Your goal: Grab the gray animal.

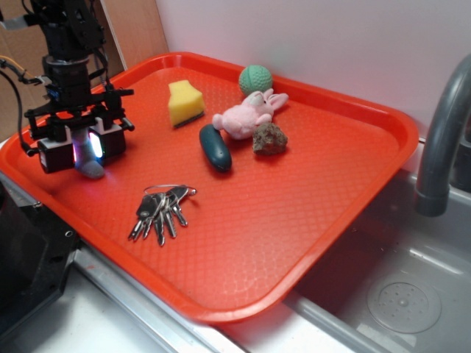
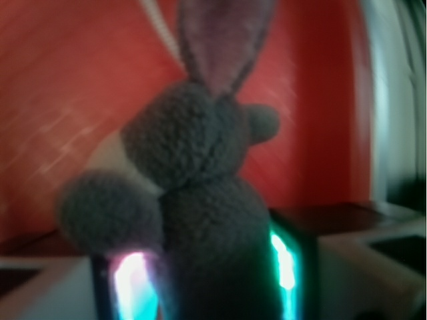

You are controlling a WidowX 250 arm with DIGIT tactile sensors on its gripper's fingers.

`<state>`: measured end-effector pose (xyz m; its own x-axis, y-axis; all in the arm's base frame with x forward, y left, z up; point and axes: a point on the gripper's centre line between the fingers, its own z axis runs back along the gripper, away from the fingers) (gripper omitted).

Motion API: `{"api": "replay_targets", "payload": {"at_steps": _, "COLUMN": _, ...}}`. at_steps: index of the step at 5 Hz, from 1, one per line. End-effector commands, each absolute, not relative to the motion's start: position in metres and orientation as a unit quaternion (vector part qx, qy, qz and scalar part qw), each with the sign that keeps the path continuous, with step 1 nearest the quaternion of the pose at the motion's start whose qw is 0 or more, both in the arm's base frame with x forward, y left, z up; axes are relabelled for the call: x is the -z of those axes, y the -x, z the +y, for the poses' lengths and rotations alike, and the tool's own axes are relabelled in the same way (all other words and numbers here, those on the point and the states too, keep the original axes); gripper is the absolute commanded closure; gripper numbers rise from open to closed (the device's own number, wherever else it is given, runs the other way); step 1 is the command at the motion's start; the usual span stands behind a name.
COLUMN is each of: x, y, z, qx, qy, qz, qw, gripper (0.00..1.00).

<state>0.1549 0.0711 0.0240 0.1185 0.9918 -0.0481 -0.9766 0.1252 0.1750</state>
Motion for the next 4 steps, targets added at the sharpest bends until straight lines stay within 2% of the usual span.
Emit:
{"api": "replay_targets", "payload": {"at_steps": 1, "x": -0.085, "y": -0.175, "z": 0.054, "qx": -0.455, "qy": -0.077, "qz": -0.039, "qw": 0.886, "gripper": 1.00}}
{"api": "replay_targets", "payload": {"at_steps": 2, "x": -0.132, "y": -0.180, "z": 0.048, "qx": -0.343, "qy": -0.102, "qz": -0.111, "qw": 0.927, "gripper": 1.00}}
{"api": "replay_targets", "payload": {"at_steps": 3, "x": -0.162, "y": -0.176, "z": 0.047, "qx": -0.233, "qy": -0.010, "qz": -0.140, "qw": 0.962, "gripper": 1.00}}
{"api": "replay_targets", "payload": {"at_steps": 4, "x": -0.179, "y": -0.172, "z": 0.028, "qx": -0.170, "qy": 0.030, "qz": -0.146, "qw": 0.974, "gripper": 1.00}}
